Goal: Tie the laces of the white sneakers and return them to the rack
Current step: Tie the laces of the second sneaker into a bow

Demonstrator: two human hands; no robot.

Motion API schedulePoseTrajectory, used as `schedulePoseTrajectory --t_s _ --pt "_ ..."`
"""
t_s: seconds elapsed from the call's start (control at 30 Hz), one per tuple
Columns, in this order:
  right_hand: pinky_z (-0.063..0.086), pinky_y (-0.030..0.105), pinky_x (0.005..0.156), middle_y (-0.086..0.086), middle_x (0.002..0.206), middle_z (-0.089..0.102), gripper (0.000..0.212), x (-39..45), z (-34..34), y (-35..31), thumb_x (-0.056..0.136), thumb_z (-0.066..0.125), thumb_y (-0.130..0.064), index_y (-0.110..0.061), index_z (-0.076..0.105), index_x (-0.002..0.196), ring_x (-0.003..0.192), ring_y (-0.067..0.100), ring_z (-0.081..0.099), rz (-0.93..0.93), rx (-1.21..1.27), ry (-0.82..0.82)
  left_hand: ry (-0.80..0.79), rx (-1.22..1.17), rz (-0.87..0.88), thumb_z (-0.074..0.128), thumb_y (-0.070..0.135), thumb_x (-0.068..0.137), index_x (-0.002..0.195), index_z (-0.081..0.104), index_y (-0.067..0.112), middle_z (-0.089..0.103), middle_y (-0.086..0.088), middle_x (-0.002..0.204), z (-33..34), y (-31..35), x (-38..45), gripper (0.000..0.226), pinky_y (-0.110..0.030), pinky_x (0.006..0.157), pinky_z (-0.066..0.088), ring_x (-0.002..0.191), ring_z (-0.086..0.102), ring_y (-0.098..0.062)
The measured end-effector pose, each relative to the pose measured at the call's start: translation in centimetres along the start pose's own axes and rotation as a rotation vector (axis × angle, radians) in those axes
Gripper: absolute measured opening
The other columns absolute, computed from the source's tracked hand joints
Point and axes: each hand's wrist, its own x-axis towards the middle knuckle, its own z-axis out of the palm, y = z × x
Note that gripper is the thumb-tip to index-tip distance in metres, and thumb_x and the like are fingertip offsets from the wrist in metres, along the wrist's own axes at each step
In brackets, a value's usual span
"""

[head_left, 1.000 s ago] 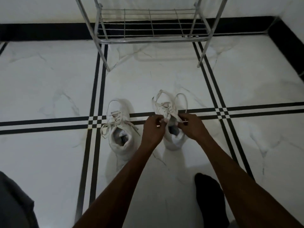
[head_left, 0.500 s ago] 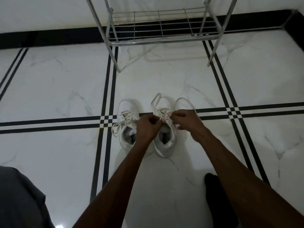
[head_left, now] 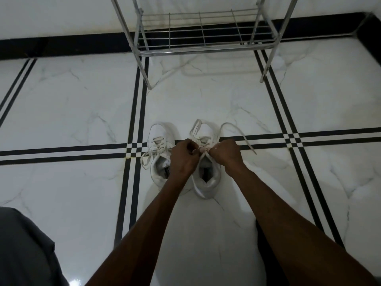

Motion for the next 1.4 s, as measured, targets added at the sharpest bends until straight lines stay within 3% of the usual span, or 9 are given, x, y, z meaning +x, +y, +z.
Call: schedulePoseTrajectory --t_s 0.1,0.2,0.37,0.53,0.67,0.93,1.13,1.3,1.4 --pt "0.043 0.023 0.057 0.017 0.091 0.067 0.010 -0.2 0.0 -0.3 0.080 0.064 -0.011 -0.005 0.059 0.086 0.087 0.031 0.067 -0.013 -0.033 0.041 0.026 -0.051 0.011 0.076 0.019 0.088 0.089 0.072 0.007 0.074 -0.004 0.089 0.1 -0.1 -0.4 0.012 -0.033 0.077 0.057 0.081 0.070 -0.018" --pt "0.031 0.019 0.045 0.014 0.080 0.057 0.002 -0.3 -0.1 0.1 0.081 0.058 -0.004 -0.006 0.058 0.082 0.075 0.024 0.058 -0.016 -0.043 0.047 0.059 -0.082 0.021 0.074 0.016 0.089 0.090 0.071 0.004 0.073 -0.004 0.086 0.4 0.2 -0.7 0.013 -0.028 0.074 0.052 0.081 0.068 -0.016" --pt "0.048 0.030 0.072 0.015 0.091 0.067 0.025 -0.8 -0.4 0.1 0.094 0.050 -0.007 0.006 0.069 0.104 0.084 0.021 0.059 -0.037 0.201 -0.079 0.042 -0.101 -0.007 0.074 0.018 0.090 0.093 0.072 0.003 0.074 -0.007 0.091 0.4 0.3 -0.7 0.016 -0.037 0.081 0.056 0.085 0.069 -0.022" --pt "0.047 0.023 0.067 0.003 0.091 0.072 0.028 -1.4 -0.6 0.9 0.098 0.047 -0.007 -0.012 0.066 0.078 0.076 0.010 0.062 -0.043 0.416 -0.165 0.070 -0.096 -0.018 0.074 0.022 0.091 0.090 0.072 0.002 0.074 -0.006 0.088 -0.1 0.1 -0.7 0.020 -0.032 0.078 0.054 0.086 0.070 -0.023" --pt "0.051 0.025 0.067 0.009 0.090 0.073 0.016 -1.7 -0.8 1.0 0.092 0.065 -0.004 -0.017 0.069 0.083 0.074 0.013 0.064 -0.090 0.481 -0.204 0.076 -0.100 0.045 0.073 0.016 0.092 0.094 0.069 0.002 0.072 -0.009 0.090 -0.5 0.0 -1.0 0.014 -0.032 0.078 0.054 0.087 0.069 -0.022" --pt "0.060 0.041 0.072 0.007 0.079 0.075 0.025 -1.3 1.0 0.6 0.094 0.061 -0.023 -0.008 0.068 0.075 0.076 0.023 0.072 -0.218 0.141 0.128 0.120 0.092 0.133 0.059 0.007 0.097 0.097 0.060 0.003 0.069 -0.014 0.080 -0.6 0.5 -1.6 0.004 -0.033 0.058 0.041 0.072 0.064 -0.027" --pt "0.058 0.040 0.088 0.003 0.093 0.075 0.014 -1.4 1.5 1.4 0.093 0.062 -0.027 -0.018 0.067 0.084 0.091 0.022 0.070 -0.013 0.423 0.163 0.104 0.084 0.086 0.056 0.003 0.095 0.104 0.058 0.001 0.070 -0.013 0.088 -0.1 0.8 -2.3 0.009 -0.037 0.067 0.048 0.080 0.065 -0.027" --pt "0.056 0.028 0.072 0.006 0.083 0.079 0.017 -1.4 0.0 0.9 0.095 0.064 -0.018 -0.006 0.074 0.088 0.063 0.004 0.067 -0.069 0.581 -0.001 0.053 -0.140 -0.015 0.062 0.011 0.096 0.100 0.060 0.001 0.071 -0.015 0.092 -0.2 0.5 -1.7 0.010 -0.036 0.070 0.049 0.084 0.066 -0.029" --pt "0.056 0.029 0.071 0.007 0.090 0.079 0.018 -1.3 -1.0 0.3 0.094 0.066 -0.024 -0.009 0.075 0.098 0.067 0.002 0.067 -0.159 0.517 -0.091 -0.030 -0.315 -0.159 0.062 0.028 0.101 0.106 0.066 0.000 0.075 -0.014 0.104 -1.5 1.4 -0.6 0.029 -0.044 0.088 0.058 0.102 0.070 -0.030"
